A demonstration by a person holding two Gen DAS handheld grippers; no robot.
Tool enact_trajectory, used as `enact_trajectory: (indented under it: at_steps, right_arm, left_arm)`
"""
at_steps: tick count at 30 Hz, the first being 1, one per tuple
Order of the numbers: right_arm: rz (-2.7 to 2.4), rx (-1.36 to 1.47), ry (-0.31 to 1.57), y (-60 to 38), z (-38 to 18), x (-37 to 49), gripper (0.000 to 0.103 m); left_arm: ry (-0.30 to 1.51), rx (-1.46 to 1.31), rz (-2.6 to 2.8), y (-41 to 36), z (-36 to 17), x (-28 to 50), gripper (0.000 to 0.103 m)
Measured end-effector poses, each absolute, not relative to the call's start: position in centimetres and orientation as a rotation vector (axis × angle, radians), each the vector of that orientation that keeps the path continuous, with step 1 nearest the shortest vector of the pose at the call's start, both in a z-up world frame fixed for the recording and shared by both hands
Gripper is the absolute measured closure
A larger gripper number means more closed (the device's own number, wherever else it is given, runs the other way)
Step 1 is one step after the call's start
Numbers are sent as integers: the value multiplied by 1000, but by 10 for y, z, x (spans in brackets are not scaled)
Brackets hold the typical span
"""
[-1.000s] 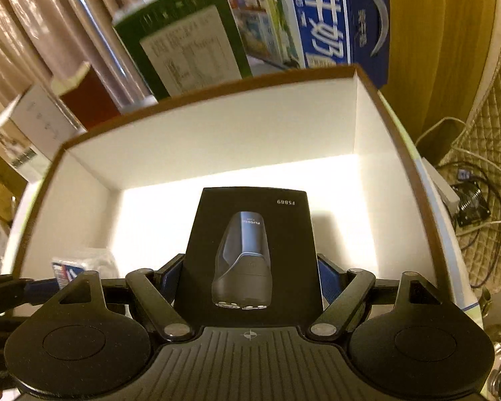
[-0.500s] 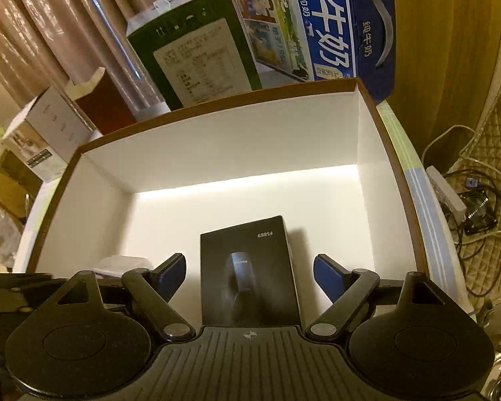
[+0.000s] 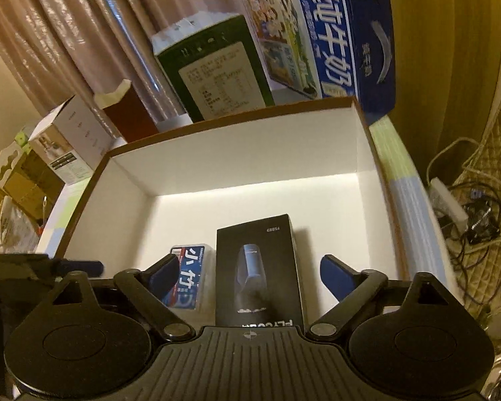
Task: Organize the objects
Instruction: 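Lower the blue box into the brown box with the left tool while the right tool places the black box, then open both tools and pull them back out of the brown box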
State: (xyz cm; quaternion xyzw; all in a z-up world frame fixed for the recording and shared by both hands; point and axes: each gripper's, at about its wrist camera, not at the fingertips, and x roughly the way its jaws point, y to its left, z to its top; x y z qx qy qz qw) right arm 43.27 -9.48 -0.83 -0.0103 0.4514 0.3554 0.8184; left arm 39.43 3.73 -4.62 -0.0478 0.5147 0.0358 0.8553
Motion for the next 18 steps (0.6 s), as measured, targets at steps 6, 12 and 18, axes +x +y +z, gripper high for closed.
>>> enact_trajectory:
  at_steps: [6, 12, 18]
  right_arm:
    - [761, -53, 893, -109, 4, 410, 5]
    - [749, -62, 847, -121, 17, 387, 2]
    - [745, -53, 817, -133, 30, 366, 2]
  left_arm:
    - [1003, -110, 106, 44, -19, 370, 15]
    - [942, -109, 119, 43, 6, 343, 14]
    - [905, -114, 119, 36, 22, 315, 14]
